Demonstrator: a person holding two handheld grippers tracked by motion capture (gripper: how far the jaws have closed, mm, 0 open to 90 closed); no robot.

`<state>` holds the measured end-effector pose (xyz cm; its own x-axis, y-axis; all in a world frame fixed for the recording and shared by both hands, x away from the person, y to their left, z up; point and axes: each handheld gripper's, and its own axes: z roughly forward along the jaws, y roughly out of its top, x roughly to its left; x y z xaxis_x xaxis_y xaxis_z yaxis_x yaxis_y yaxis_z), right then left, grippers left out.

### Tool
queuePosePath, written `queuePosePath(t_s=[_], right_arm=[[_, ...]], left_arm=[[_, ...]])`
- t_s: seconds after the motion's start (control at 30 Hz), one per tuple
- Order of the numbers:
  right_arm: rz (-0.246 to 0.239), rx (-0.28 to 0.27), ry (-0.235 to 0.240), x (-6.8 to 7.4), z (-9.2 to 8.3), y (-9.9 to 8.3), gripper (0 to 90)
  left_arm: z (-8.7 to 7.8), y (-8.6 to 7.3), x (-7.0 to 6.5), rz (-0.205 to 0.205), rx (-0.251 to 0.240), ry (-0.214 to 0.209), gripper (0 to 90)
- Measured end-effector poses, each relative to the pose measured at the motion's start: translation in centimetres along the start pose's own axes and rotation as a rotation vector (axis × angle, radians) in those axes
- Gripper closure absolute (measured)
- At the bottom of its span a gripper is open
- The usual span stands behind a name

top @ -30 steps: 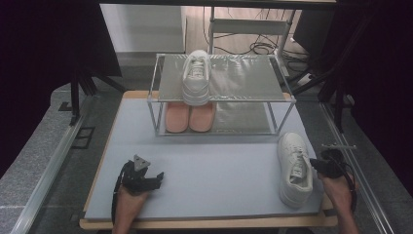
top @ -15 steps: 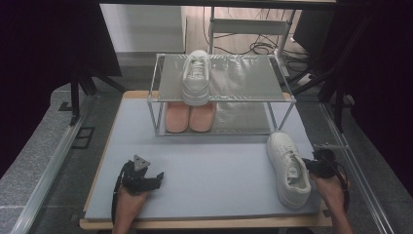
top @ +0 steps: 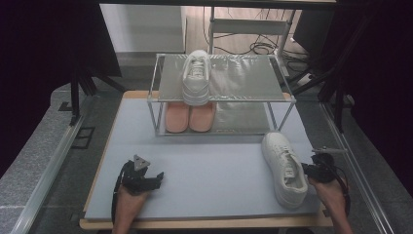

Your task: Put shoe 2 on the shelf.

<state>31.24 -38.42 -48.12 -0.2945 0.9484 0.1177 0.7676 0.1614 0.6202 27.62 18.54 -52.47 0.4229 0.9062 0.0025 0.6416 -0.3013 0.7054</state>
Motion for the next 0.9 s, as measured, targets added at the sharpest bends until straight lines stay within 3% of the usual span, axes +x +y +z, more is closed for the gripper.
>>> queuePosePath(t_s=[0.13, 0.67, 0.9], right_arm=[[-0.035, 0.003, 0.038, 2.0, 1.0, 0.7, 90.0], [-0.121, 0.022, 0.159, 7.5, 4.0, 3.0, 90.0], [-0.184, 0.036, 0.214, 10.7, 5.5, 4.2, 90.0]], left_arm=[[0.0, 0.0, 0.0, 0.001, 0.0, 0.001, 16.3], [0.0, 0.0, 0.0, 0.001, -0.001, 0.001, 16.3], [0.0, 0.0, 0.0, 0.002, -0.002, 0.001, 16.3]])
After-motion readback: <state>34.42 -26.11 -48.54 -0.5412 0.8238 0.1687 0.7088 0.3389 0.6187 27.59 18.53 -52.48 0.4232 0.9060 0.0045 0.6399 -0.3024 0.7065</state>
